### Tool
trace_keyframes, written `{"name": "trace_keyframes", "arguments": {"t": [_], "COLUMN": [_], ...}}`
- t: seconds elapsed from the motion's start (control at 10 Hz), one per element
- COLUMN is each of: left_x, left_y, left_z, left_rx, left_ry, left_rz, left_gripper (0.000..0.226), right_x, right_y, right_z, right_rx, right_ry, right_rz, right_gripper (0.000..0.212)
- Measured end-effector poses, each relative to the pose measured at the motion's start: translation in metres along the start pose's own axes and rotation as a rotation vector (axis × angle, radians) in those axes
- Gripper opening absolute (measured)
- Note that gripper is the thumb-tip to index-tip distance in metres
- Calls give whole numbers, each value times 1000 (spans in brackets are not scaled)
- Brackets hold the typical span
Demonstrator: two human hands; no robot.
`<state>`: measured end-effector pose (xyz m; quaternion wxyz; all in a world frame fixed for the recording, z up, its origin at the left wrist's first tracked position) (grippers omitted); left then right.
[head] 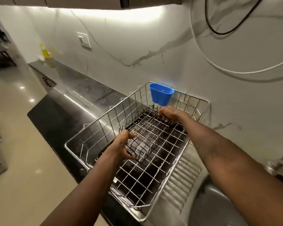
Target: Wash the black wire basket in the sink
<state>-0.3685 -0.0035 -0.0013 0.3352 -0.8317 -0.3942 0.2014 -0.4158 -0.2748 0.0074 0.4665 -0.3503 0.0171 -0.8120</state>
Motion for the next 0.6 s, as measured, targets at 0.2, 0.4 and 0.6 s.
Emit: {"name": "trace_keyframes", "arguments": {"t": [0.2,0.4,0.6], "left_x": [-13,-19,-16], "left_y": [18,17,15], "left_z": [6,14,0], "left_rx": [68,122,24], "left_ry": [-8,-8,52], "left_rz": [-8,30,-90], "left_gripper": [65,73,66], "right_x": [-11,-10,-4], "right_y": [20,36,6], "right_z": [-15,-20,-17], "right_rx": [-44,-27,17], "right_ry": [-147,-295,-330], "right_rz": [6,-19,-102], "right_gripper": [26,25,44]}}
Point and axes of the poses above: each hand's wrist, its own y-axis towards the middle knuckle, its own x-axis out of the back of the hand, z = x × y, the point moved 6 cm from there along y, towards the middle knuckle, and after that the axes turned 2 degrees about y, right-handed, at the moved point
